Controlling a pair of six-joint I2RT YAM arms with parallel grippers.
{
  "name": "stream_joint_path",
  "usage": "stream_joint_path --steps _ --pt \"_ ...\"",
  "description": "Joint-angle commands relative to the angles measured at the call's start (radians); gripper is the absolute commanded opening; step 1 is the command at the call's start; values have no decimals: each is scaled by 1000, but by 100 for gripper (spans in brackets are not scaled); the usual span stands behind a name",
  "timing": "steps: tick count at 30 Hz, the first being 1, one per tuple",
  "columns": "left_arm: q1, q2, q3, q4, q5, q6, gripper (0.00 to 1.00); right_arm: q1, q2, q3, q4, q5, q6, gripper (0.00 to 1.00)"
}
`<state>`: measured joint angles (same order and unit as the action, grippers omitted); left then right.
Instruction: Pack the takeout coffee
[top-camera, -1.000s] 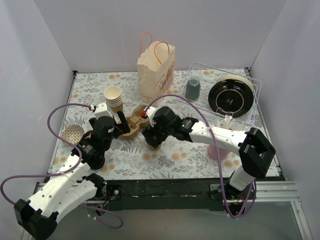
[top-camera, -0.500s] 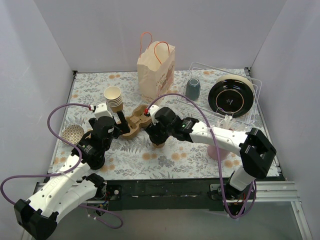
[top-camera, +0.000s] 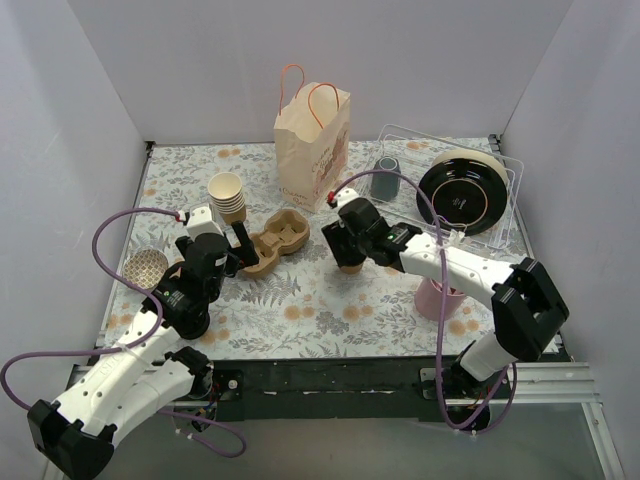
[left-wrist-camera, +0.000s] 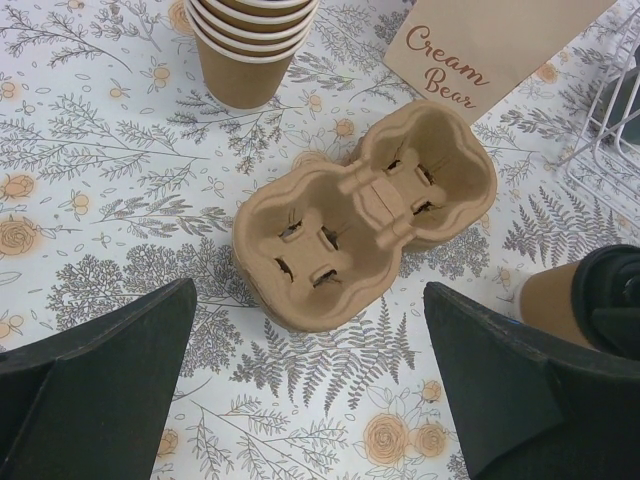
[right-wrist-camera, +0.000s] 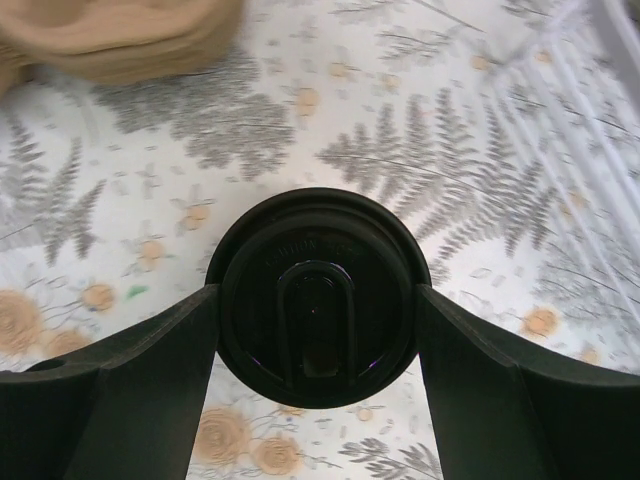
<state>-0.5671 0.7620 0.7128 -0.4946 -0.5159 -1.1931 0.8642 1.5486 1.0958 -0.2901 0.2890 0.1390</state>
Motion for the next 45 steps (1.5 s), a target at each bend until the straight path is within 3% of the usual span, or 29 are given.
stream_joint_path --steps 1,6,18,21,23,28,35,39,45 --pt "-4 -4 -7 -9 -32 -8 98 -100 -36 -37 -60 70 17 82" --pt "-2 13 -3 -12 -33 -10 98 -191 -44 -40 -38 24 19 82" --pt "-2 59 37 24 -23 -68 98 -200 -76 107 -87 -30 13 93" --pt "-2 112 132 50 19 -82 98 -200 -96 137 -103 -34 -1 95" --pt "-2 157 212 62 -22 -204 98 -200 -104 160 -109 -39 -10 95" --pt "-2 339 436 22 -68 -328 96 -200 -116 202 -149 -48 -24 95" --pt "-2 718 904 -45 -186 -396 84 -192 -275 113 -98 -151 -32 91" --pt "10 899 1158 -108 -240 -447 82 -188 -361 35 -81 -169 -38 91" --pt "33 1089 1295 -153 -217 -493 77 -185 -459 -20 -61 -203 -44 90"
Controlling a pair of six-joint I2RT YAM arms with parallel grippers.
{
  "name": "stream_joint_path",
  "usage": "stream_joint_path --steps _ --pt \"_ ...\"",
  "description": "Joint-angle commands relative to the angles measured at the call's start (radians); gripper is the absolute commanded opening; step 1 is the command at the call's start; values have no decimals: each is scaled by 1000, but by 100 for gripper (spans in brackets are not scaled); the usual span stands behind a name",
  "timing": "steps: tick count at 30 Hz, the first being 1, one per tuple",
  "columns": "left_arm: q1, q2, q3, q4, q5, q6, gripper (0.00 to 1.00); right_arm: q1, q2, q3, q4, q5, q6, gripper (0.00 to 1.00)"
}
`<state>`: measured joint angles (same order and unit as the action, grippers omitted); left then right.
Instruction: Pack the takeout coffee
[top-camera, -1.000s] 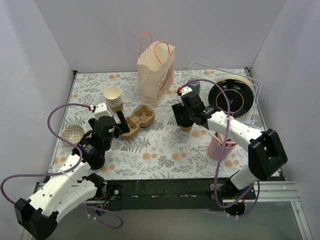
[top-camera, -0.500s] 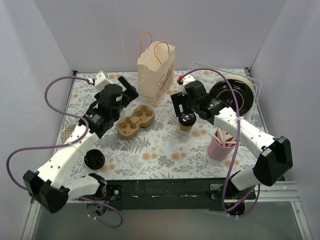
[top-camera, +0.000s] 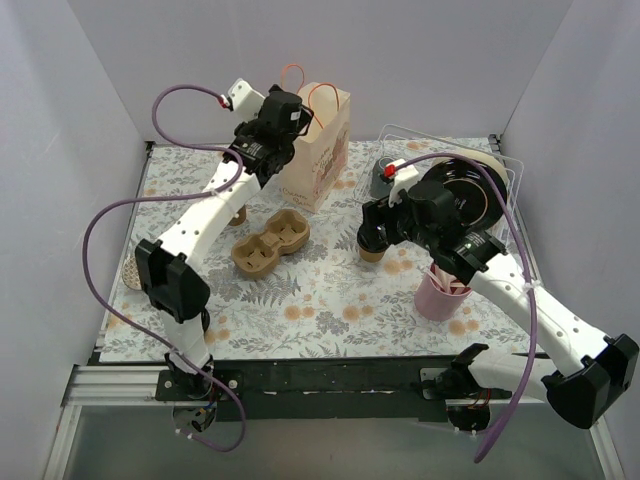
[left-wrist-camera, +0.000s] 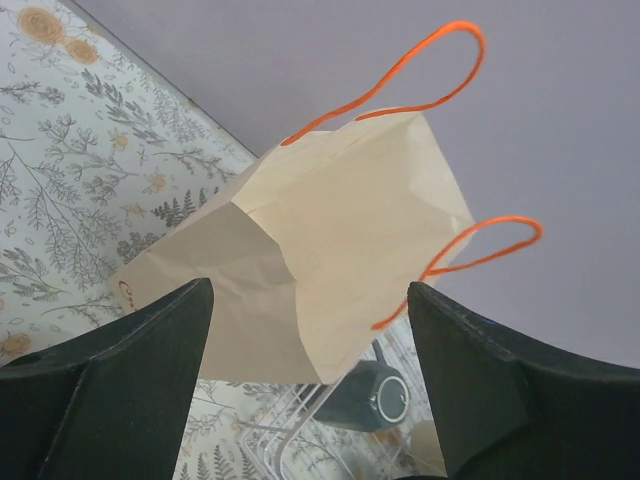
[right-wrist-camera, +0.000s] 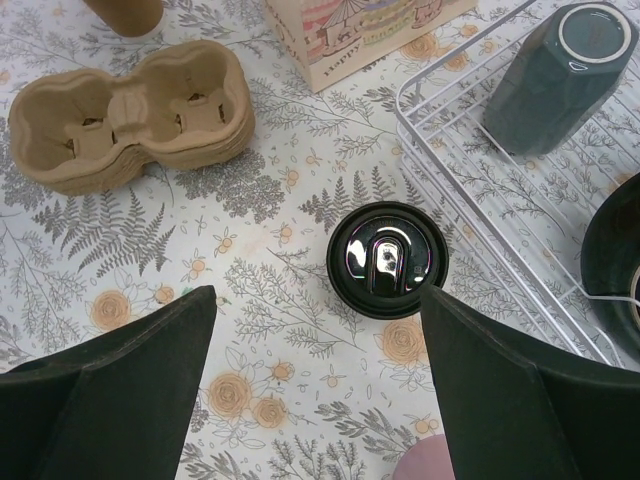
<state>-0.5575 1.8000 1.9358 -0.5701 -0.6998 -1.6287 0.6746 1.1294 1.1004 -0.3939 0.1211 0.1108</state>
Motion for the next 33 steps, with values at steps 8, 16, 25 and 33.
stream_joint_path --steps 8,16,25,33 --pt "64 137 84 -70 46 -117 70 10 -69 -54 58 -38 -26 89" --pt "76 188 97 4 62 -42 69 14 -57 -70 73 -40 -30 89" --pt "76 182 94 19 80 -7 37 14 -33 -63 76 -34 -34 89" --pt "76 133 83 87 92 65 0 16 -31 -54 87 -40 -31 89"
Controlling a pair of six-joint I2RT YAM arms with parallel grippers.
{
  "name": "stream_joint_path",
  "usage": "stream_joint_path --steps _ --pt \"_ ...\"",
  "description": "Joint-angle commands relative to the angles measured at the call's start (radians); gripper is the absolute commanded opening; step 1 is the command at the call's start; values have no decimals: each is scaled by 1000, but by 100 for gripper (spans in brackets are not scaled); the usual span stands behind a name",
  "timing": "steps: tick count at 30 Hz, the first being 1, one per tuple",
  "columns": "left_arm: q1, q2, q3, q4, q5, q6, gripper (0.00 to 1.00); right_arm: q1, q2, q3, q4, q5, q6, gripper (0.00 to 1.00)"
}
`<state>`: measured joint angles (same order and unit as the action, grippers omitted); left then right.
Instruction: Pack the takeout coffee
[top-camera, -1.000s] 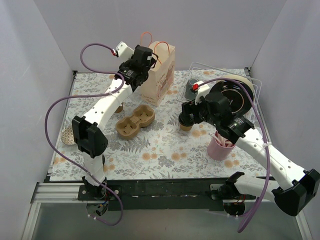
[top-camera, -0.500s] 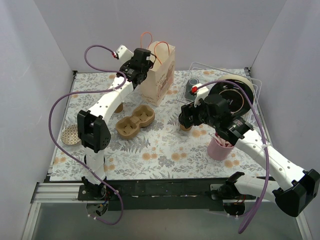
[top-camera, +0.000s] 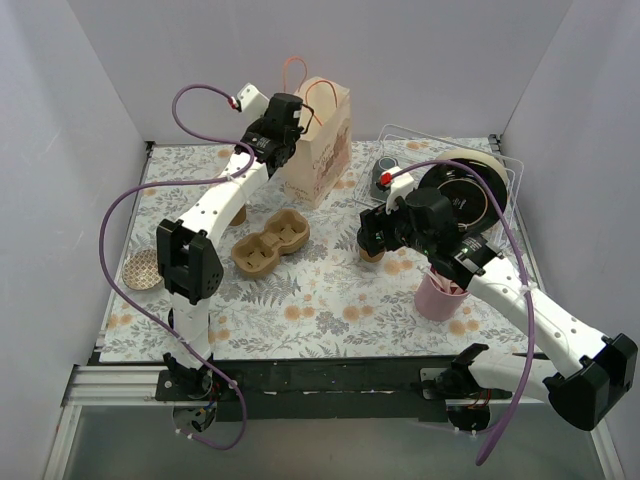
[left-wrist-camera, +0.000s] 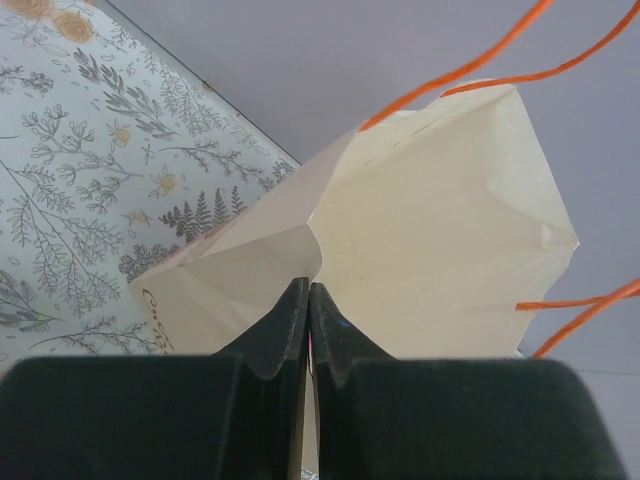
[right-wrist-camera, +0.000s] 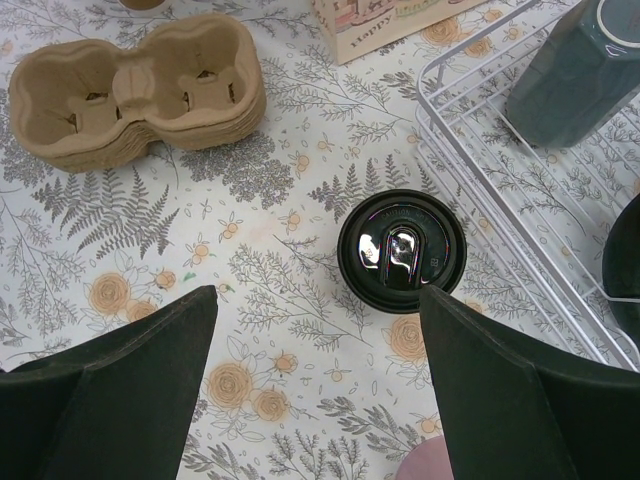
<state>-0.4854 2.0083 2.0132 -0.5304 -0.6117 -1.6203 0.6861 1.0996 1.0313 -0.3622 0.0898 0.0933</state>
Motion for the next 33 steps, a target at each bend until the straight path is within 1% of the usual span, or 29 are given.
stream_joint_path --steps 1,5,9,15,16,19,23,24,27,29,33 --pt "4 -82 9 53 9 65 0 6 0 16 54 -10 -12 89" --pt "4 -117 27 101 49 147 0 6 -1 32 52 -12 -14 89" --pt "4 -186 13 136 79 201 0 6 -18 56 48 -1 -12 89" --pt "4 -316 -106 260 138 250 0 7 -63 72 54 13 -3 89" --pt "4 -356 -120 277 144 270 0 6 -69 75 48 19 0 89" --pt "4 -408 -142 314 161 292 0 6 -96 90 40 31 9 89" --pt "4 -494 -136 291 204 300 0 6 -159 110 35 27 71 88" --pt "4 -508 -136 282 234 298 0 7 -170 111 40 16 86 88" --pt "4 -575 -146 219 276 266 0 4 -217 113 62 5 143 88" --pt "4 -617 -195 195 305 241 0 6 -254 121 72 -1 170 88" --pt "4 -748 -277 129 375 195 0 6 -311 142 59 -30 218 88"
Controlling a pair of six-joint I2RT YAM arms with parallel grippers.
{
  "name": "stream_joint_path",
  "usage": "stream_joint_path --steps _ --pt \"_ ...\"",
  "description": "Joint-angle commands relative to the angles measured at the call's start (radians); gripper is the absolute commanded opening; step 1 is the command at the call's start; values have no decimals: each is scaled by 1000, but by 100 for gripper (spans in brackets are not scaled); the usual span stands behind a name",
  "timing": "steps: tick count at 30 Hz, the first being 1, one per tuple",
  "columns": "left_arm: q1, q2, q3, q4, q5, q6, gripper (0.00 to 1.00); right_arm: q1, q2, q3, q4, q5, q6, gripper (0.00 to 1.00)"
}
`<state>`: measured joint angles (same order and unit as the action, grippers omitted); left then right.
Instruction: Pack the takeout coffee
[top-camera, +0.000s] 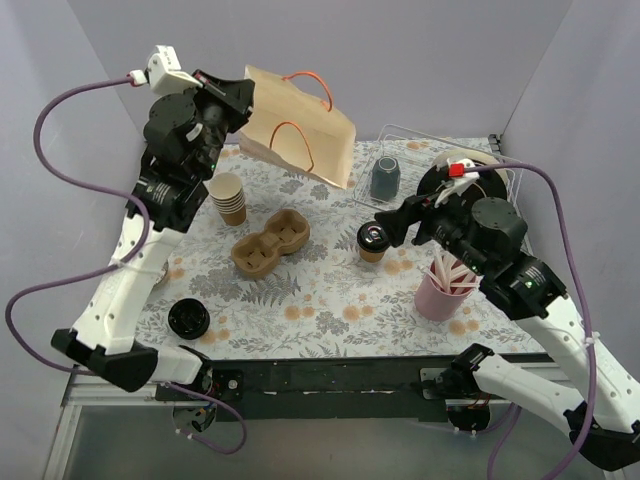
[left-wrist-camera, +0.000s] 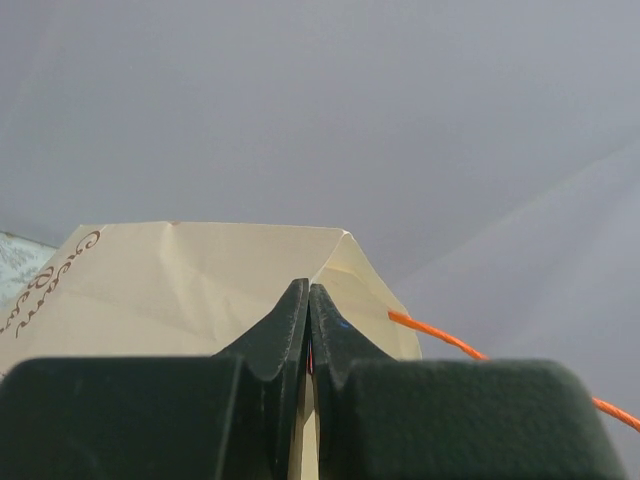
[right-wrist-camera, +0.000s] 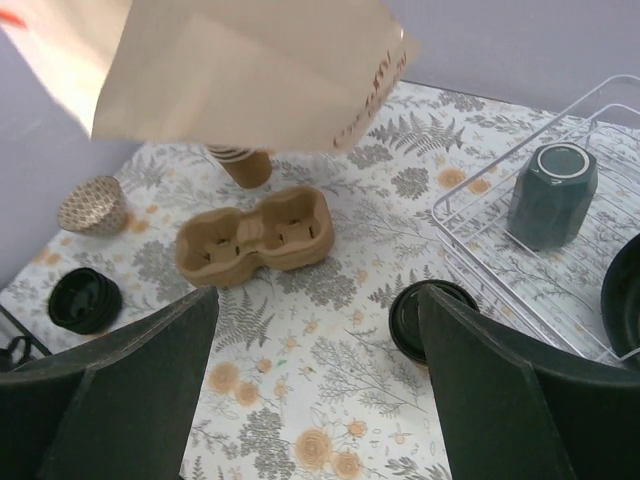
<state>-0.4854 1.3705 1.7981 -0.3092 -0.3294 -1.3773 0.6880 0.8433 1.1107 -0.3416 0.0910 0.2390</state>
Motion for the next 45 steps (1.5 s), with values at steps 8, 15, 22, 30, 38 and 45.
stream_joint_path --steps 8,15,22,30,38,45 --pt "4 -295 -226 -277 362 -103 0 4 -133 86 -77 -27 109 87" --pt "4 -435 -388 -401 409 -279 0 4 -158 51 -145 -33 114 87" --pt "4 -577 -643 -324 458 -485 0 5 -130 38 -192 -124 120 86" --pt "4 -665 -796 -315 388 -676 0 4 -95 -9 -174 -241 183 83" --pt "4 -689 -896 -300 362 -727 0 4 -59 -15 -165 -280 252 81" --pt "4 -726 -950 -303 342 -792 0 28 -10 11 -197 -280 263 77"
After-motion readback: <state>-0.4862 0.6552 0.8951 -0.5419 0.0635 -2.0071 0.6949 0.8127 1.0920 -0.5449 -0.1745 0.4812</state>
